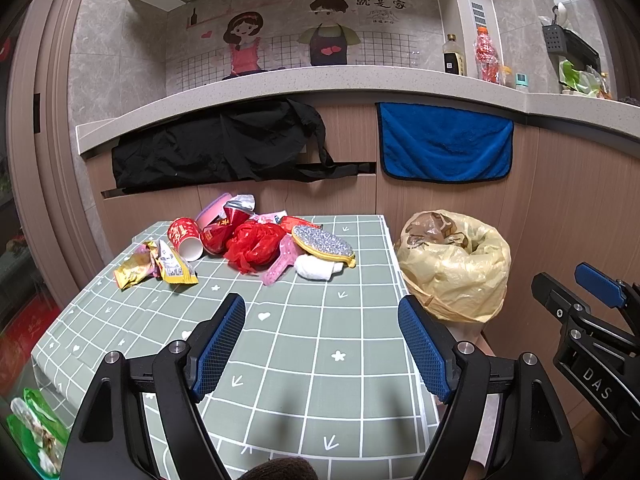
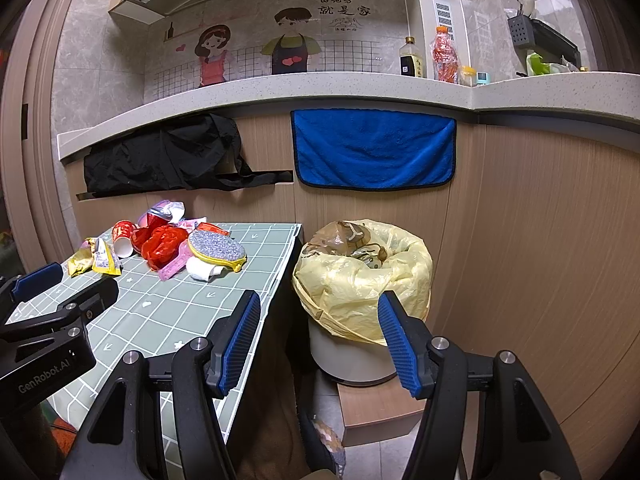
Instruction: Collect trash
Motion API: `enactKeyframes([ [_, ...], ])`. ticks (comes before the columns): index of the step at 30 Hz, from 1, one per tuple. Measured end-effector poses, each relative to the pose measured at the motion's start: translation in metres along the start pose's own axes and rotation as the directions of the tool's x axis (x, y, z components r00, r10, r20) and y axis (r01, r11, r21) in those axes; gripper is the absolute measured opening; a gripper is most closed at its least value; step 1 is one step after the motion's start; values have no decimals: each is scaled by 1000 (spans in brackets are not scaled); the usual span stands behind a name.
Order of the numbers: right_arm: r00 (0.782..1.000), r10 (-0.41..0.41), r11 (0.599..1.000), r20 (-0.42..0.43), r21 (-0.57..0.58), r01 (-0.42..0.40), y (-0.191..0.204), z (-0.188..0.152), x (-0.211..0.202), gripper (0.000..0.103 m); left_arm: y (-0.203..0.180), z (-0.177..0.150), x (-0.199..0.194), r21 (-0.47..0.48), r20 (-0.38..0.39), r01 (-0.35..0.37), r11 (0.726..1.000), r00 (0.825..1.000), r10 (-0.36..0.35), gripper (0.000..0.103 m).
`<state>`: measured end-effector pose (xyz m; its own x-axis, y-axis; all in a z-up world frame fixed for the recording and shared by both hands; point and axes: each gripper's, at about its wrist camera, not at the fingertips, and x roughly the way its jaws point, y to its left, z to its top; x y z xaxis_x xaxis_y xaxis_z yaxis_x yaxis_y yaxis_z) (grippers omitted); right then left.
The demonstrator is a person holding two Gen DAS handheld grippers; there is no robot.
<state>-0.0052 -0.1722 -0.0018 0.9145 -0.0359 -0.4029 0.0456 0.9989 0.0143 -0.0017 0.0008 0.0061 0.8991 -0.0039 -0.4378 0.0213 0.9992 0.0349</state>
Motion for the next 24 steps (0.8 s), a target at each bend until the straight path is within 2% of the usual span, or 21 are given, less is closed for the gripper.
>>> enactKeyframes([
  [8, 1000, 3, 1000, -3, -1, -3, 3, -1, 3, 59, 0, 0, 1, -1, -6, 6, 1000, 1000, -6, 79],
  [13, 1000, 11, 1000, 9, -26, -11, 1, 15, 15, 59, 20, 19, 11, 1, 1, 48, 999, 999, -49, 79],
  [16, 998, 68, 997, 8, -40, -68, 14, 34, 26, 58, 57, 39, 23, -12, 28, 30, 999, 999, -29, 79],
  [20, 991, 135, 987, 12, -87, -133, 48, 61, 49, 58, 120, 57, 41, -45, 62, -40, 998, 997, 43, 79],
  [22, 986, 166, 980, 13, -110, -164, 67, 73, 62, 58, 159, 61, 57, -83, 44, -91, 992, 995, 95, 79],
  [24, 980, 197, 972, 5, -130, -195, 84, 82, 78, 58, 198, 61, 75, -157, 3, -113, 981, 993, 115, 79],
])
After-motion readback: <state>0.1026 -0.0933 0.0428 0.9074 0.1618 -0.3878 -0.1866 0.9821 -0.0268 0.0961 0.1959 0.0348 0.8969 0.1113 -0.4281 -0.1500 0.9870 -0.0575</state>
